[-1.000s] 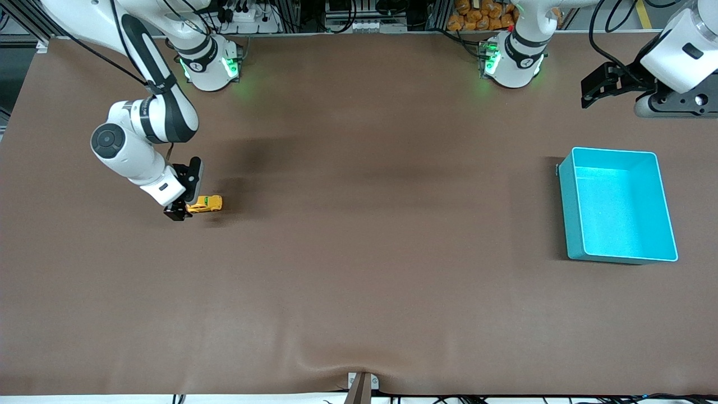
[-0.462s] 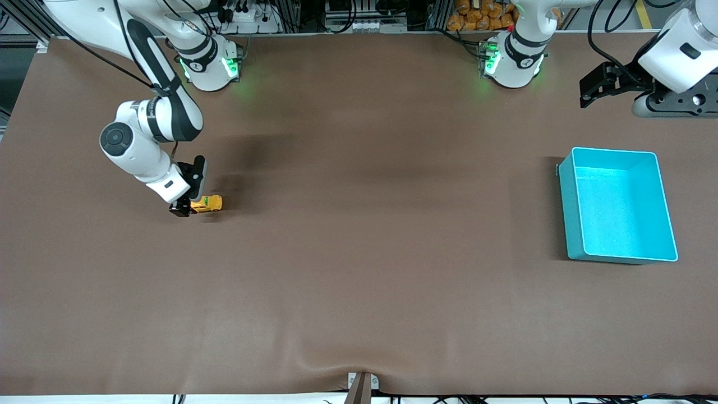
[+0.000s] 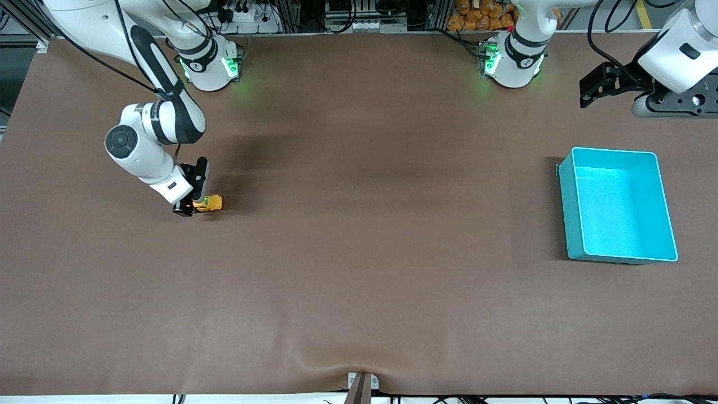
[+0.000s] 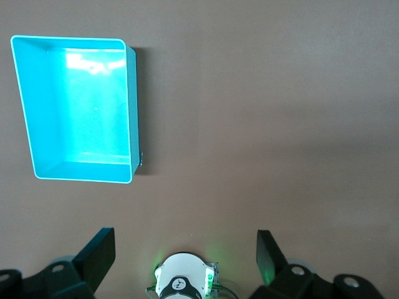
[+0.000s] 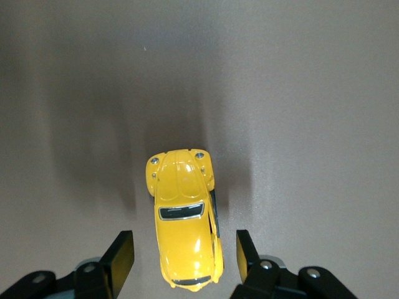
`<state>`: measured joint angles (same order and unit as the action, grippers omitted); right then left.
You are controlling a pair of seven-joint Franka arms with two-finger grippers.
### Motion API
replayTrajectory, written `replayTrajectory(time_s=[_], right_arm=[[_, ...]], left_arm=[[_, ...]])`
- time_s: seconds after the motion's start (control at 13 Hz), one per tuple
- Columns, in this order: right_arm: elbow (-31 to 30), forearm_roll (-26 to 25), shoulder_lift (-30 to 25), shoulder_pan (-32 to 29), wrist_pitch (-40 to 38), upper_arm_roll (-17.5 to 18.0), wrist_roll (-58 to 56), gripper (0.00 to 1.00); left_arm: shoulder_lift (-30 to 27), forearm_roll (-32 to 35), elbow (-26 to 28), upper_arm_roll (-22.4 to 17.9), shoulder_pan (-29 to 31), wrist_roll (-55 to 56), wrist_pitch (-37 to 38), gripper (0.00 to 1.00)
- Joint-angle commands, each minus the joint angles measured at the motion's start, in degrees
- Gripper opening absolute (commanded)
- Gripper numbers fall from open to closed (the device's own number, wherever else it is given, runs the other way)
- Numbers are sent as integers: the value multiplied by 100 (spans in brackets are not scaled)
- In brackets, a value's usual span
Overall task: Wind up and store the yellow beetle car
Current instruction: 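Close the right gripper on the yellow car's body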
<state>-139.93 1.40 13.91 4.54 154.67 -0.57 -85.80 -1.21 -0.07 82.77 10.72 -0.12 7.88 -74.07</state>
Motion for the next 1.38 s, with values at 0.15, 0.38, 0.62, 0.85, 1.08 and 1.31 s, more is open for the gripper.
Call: replayTrajectory(time_s=[0.15,0.38,0.62,0.85,1.08,1.31], right_arm=[[-17,27,50,39,116,-14,-77,65],[-17,27,129,47,213,-14,-42,58],[-17,27,156,82,213,-5,-7,53],[-8,27,182,100,240,-5,-7,46],[-8,27,191,109,240,-5,-7,32],[1,27,200,109,240,-5,-7,31]], left_arm=[[-11,139,-15,44,-5,91,77,100],[-11,139,-24,44,-5,91,68,100],[-11,139,-24,35,3,91,68,100],[-2,139,-24,35,3,91,68,100],[-2,139,-15,35,3,82,68,100],[-2,139,-15,35,3,82,68,100]])
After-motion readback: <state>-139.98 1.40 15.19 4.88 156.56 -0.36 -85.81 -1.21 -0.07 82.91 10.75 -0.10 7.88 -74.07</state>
